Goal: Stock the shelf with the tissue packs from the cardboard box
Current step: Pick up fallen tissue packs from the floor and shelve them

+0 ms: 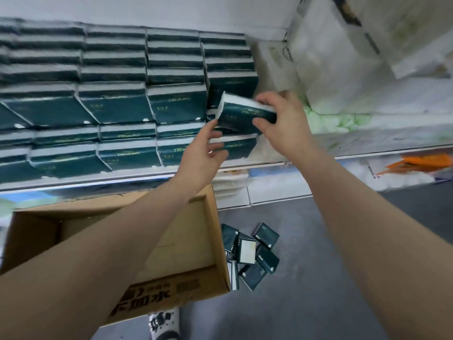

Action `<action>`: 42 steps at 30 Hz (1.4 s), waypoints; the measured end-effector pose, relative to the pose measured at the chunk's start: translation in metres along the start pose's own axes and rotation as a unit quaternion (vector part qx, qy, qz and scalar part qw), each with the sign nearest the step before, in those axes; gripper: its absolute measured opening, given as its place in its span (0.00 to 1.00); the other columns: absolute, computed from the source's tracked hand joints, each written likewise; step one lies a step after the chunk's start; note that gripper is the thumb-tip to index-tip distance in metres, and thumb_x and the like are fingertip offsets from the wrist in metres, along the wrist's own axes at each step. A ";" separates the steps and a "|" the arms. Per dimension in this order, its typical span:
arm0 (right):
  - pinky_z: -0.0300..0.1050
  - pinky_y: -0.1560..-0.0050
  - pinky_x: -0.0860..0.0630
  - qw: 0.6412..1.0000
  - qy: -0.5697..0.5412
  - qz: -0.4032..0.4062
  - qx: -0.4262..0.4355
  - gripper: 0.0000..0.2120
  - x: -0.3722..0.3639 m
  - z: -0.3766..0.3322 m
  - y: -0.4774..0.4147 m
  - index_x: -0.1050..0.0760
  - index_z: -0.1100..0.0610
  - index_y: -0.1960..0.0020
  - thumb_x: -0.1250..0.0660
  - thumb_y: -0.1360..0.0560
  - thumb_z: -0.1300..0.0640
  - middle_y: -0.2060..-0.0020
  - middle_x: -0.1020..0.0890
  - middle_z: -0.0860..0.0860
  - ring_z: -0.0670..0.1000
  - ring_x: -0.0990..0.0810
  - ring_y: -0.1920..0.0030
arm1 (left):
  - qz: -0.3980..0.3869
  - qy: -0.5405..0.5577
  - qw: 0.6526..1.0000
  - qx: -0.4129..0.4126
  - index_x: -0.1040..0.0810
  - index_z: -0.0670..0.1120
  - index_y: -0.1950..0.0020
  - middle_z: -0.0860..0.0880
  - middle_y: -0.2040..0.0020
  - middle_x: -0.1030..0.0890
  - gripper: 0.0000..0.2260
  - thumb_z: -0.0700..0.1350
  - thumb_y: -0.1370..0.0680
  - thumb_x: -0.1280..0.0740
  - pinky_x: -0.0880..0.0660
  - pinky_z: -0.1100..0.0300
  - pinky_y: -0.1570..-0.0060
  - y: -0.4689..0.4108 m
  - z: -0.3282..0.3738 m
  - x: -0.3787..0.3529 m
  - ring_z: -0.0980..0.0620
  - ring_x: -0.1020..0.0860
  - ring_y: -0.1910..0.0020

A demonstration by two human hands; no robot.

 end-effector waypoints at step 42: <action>0.31 0.55 0.26 0.964 -0.178 0.092 -0.172 0.16 -0.071 0.136 0.187 0.20 0.55 0.41 0.33 0.25 0.68 0.46 0.22 0.51 0.48 0.22 0.50 | -0.087 -0.069 0.994 0.018 0.23 0.52 0.40 0.52 0.48 0.19 0.15 0.36 0.22 0.35 0.26 0.67 0.44 0.061 -0.076 -0.110 0.58 0.21 0.49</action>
Point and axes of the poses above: each hand's wrist, its own y-axis away from the middle knuckle, its own x-axis out of the back of the hand, z = x × y, the point moved 9 cm from there along -y, towards the middle knuckle
